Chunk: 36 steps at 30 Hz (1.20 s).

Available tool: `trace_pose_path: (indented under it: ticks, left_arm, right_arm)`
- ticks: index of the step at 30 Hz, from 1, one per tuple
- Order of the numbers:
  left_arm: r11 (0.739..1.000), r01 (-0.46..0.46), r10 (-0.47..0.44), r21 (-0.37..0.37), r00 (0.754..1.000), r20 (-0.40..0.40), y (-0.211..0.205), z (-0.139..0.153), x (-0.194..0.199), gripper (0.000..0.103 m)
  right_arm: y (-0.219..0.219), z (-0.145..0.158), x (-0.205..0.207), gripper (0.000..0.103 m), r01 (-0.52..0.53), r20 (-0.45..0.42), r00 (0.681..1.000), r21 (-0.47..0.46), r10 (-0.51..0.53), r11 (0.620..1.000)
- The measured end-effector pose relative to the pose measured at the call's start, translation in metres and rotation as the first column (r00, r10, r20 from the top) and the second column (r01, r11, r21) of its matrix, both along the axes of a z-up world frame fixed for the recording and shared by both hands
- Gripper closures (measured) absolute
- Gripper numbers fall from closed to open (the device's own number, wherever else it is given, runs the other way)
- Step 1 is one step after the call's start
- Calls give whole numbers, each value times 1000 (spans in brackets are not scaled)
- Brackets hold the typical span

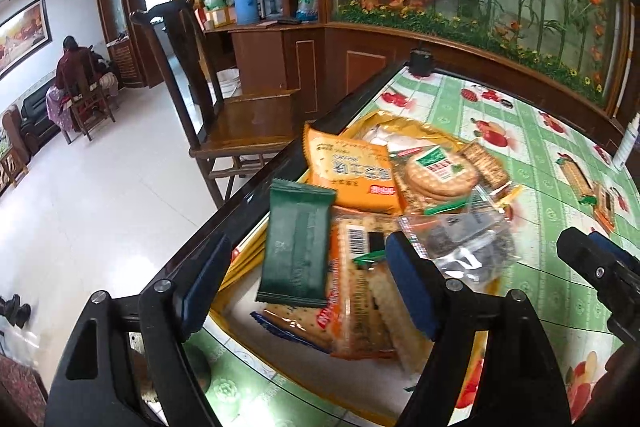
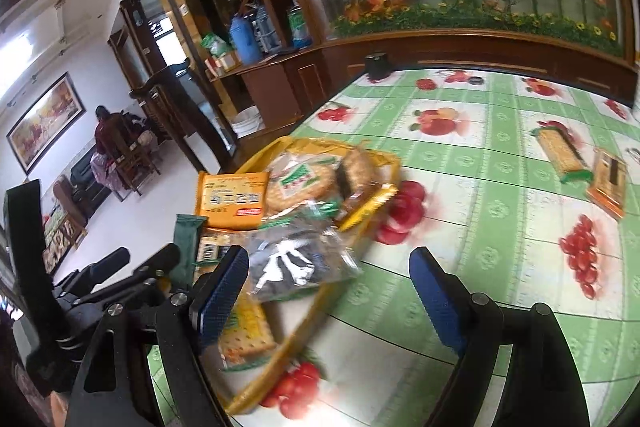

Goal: Organize snacks
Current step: 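Lower both packs into the tray and open both tools, then withdraw both open tools from the tray toward the remaining table snacks, then grasp the brown barcode cracker pack with right tool while left grasps green-topped cracker pack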

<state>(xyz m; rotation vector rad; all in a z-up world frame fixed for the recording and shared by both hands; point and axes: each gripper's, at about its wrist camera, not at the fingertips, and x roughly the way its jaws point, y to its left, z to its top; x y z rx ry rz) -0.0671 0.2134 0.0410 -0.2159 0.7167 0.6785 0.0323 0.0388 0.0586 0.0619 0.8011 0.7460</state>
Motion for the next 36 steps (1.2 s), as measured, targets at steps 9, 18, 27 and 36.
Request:
trace_pose_path:
  ticks: [9,18,27,36]
  left_arm:
    - [999,47,-47,17,999,12,-23,11,10,20]
    - [987,159,-159,5,987,-6,-67,10,55,21]
    - [971,240,-240,4,971,-16,-104,15,88,21]
    - [960,279,-279,-22,959,-41,-123,10,129,21]
  right_arm:
    - [-57,-6,11,17,88,10,996,-19,-88,996]
    - [-180,-33,74,14,420,-84,902,-58,-424,905]
    - [-223,-51,134,12,519,-98,843,-107,-529,848]
    - [-219,-72,195,12,570,-146,796,-149,-588,808]
